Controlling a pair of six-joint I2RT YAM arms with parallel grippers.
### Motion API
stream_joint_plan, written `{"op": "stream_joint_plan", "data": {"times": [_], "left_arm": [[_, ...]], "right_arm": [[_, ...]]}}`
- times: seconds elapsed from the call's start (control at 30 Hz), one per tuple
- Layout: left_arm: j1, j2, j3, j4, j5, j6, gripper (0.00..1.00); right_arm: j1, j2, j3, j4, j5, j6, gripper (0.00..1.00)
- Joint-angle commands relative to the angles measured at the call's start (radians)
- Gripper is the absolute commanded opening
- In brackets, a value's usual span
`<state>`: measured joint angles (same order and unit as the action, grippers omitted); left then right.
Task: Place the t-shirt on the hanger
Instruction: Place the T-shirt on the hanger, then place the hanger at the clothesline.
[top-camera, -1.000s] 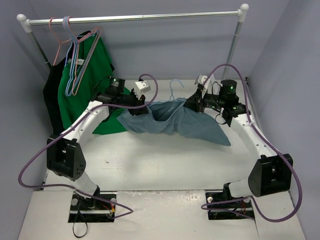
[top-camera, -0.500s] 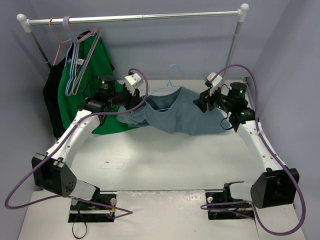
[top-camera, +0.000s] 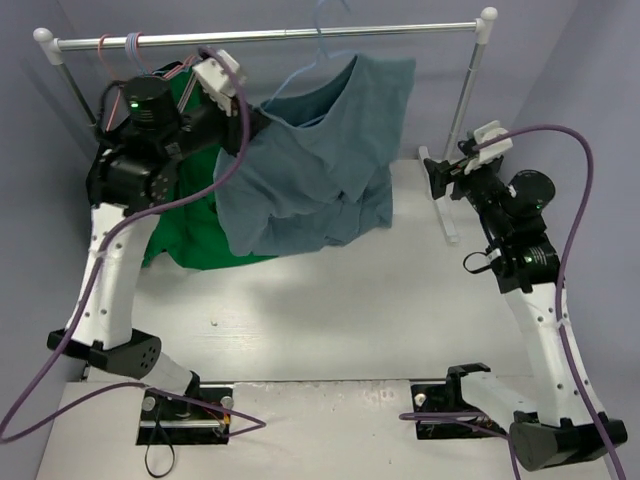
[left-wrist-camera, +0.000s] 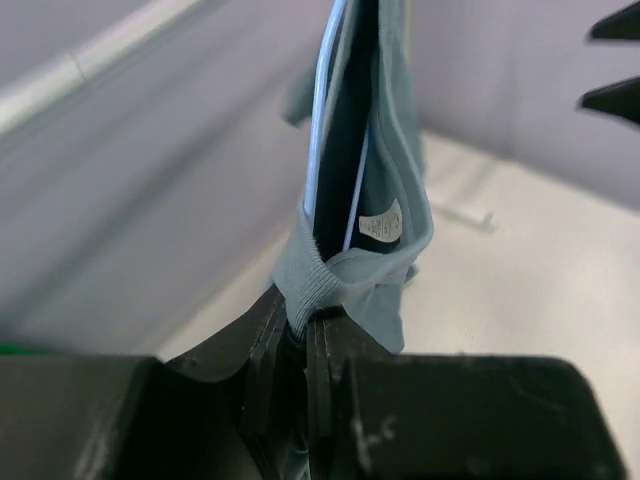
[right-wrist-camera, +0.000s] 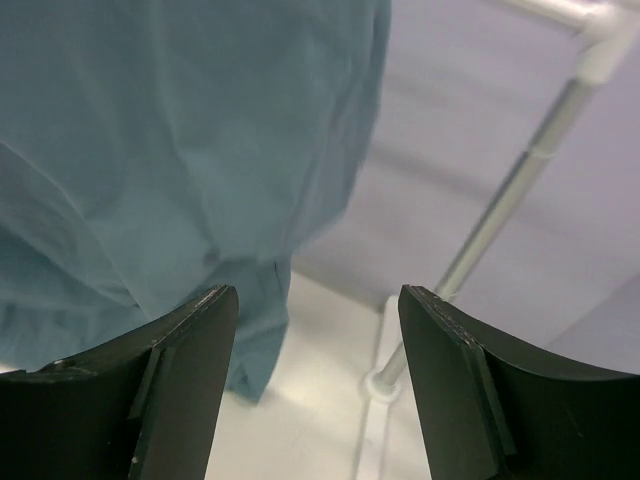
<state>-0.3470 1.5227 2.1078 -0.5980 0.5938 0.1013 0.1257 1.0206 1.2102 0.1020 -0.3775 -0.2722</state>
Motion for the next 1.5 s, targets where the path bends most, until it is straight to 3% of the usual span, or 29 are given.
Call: {"op": "stream_joint_plan", "data": {"times": [0.0, 0.2, 0.33, 0.6, 0.67, 0.7, 0.77, 0.9, 1.13, 1.3, 1.47], "left_arm": [[-0.009, -0.081, 0.164, -0.017, 0.147, -0.006, 0.0], [-0.009, -0.15, 0.18, 0.044, 0.259, -0.045, 0.0], [-0.01, -0.128, 0.17, -0.028, -0.017, -0.026, 0.0], [-0.01, -0.185, 0.055, 0.072, 0.316, -0.149, 0.0], [-0.01, -0.174, 0.04, 0.0, 0.162, -0.127, 0.0], [-0.01, -0.15, 0.078, -0.06, 0.017, -0.105, 0.0], [-0.012, -0.075, 0.196, -0.167, -0.015, -0.115, 0.0], [-0.015, -0.078, 0.114, -0.102, -0.11, -0.173, 0.0], [-0.072, -0.114, -0.02, 0.105, -0.458, -0.186, 0.0], [-0.101, -0.036, 0.055, 0.121, -0.571, -0.167, 0.0], [-0.106, -0.001, 0.027, 0.194, -0.585, -0.172, 0.0]], "right_arm": [[-0.001, -0.039, 0.005, 0.128, 0.109, 0.021, 0.67], [-0.001, -0.031, -0.008, 0.149, 0.138, 0.059, 0.67], [0.0, -0.017, -0.011, 0.148, 0.16, 0.088, 0.67], [0.0, -0.024, -0.026, 0.116, 0.157, 0.097, 0.66], [-0.001, -0.028, -0.037, 0.11, 0.154, 0.1, 0.66], [0.0, -0.033, -0.041, 0.11, 0.155, 0.1, 0.66], [0.0, -0.039, -0.044, 0.097, 0.164, 0.1, 0.66], [0.0, -0.042, -0.051, 0.09, 0.164, 0.106, 0.66], [0.0, -0.047, -0.057, 0.081, 0.146, 0.117, 0.66], [0.0, -0.051, -0.054, 0.07, 0.157, 0.11, 0.66], [0.0, -0.057, -0.057, 0.065, 0.161, 0.11, 0.66]]}}
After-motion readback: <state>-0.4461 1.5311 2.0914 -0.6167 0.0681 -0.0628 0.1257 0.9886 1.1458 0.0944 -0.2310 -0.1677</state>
